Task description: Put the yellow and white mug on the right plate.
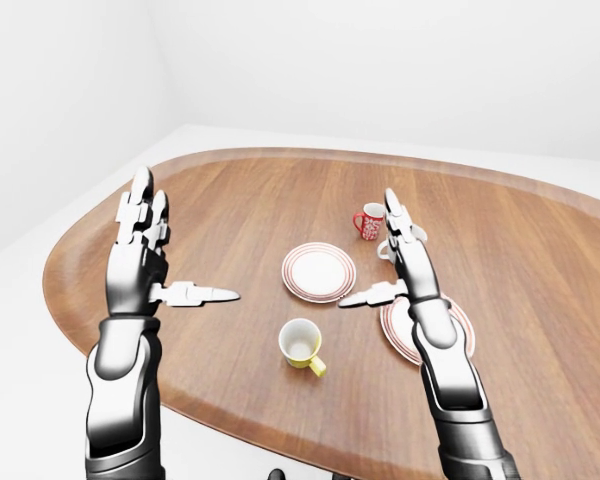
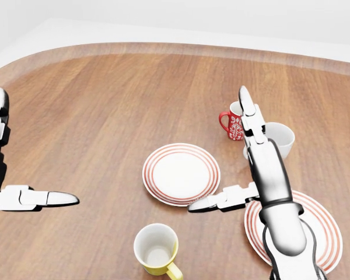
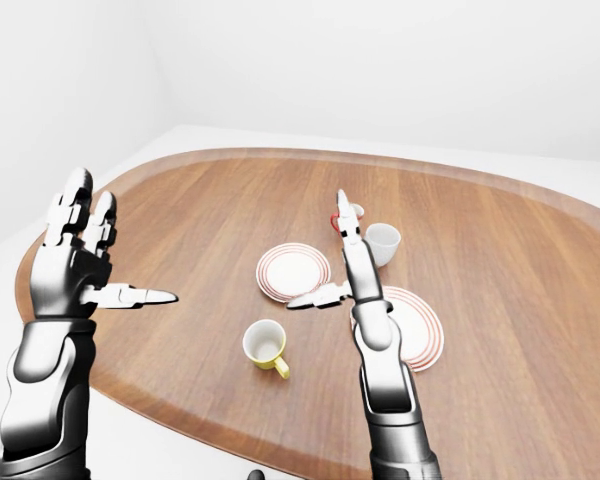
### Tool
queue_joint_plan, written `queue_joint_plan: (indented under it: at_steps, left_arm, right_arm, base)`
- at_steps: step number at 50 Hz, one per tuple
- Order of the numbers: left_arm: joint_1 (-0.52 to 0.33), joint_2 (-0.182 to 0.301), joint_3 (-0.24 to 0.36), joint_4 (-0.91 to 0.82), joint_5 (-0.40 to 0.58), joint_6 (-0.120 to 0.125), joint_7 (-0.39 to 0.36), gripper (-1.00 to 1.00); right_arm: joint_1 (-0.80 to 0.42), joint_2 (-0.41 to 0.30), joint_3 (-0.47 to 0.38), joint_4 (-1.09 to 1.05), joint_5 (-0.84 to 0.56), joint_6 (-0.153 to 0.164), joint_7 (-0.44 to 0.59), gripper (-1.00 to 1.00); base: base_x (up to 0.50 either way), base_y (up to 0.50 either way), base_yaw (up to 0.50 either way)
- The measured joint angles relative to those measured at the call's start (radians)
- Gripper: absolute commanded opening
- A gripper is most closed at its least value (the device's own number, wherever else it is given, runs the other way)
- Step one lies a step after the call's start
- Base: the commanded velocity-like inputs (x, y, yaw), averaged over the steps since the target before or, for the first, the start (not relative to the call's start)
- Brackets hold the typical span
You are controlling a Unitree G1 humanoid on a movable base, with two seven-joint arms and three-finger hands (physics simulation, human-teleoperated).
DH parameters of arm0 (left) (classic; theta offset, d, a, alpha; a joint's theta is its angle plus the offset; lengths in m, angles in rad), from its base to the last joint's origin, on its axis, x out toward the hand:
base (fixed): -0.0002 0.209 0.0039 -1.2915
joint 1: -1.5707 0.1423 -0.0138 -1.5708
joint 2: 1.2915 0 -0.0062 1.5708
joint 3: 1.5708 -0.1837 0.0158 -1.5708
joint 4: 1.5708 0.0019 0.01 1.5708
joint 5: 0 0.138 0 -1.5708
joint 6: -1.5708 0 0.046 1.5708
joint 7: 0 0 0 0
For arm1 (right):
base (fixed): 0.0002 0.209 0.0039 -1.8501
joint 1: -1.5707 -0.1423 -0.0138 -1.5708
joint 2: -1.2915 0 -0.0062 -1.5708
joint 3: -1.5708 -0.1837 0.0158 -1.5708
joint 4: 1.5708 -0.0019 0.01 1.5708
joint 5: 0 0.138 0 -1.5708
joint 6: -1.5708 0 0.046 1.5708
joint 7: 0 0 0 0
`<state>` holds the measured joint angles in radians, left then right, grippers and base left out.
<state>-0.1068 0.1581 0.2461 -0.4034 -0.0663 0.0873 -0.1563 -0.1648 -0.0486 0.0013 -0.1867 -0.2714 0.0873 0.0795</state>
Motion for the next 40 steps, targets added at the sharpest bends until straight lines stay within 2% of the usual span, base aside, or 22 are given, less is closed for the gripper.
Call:
queue_joint_plan:
  at_steps: [20,40]
  left_arm:
    - [-0.057,0.093,0.117,0.068,-0.047,0.0,-0.042,1.0]
    - [-0.067,0.14,0.179,0.085,-0.08,0.0,-0.043,1.0]
  right_arm:
    - [-0.175,0.013,0.05,0.067,-0.222,0.0,0.055,1.0]
    - [-0.271,0.063,0.117,0.089,-0.512,0.0,0.152,1.0]
  base:
    - [0.0,0.0,0.0]
    - [0.0,0.0,0.0]
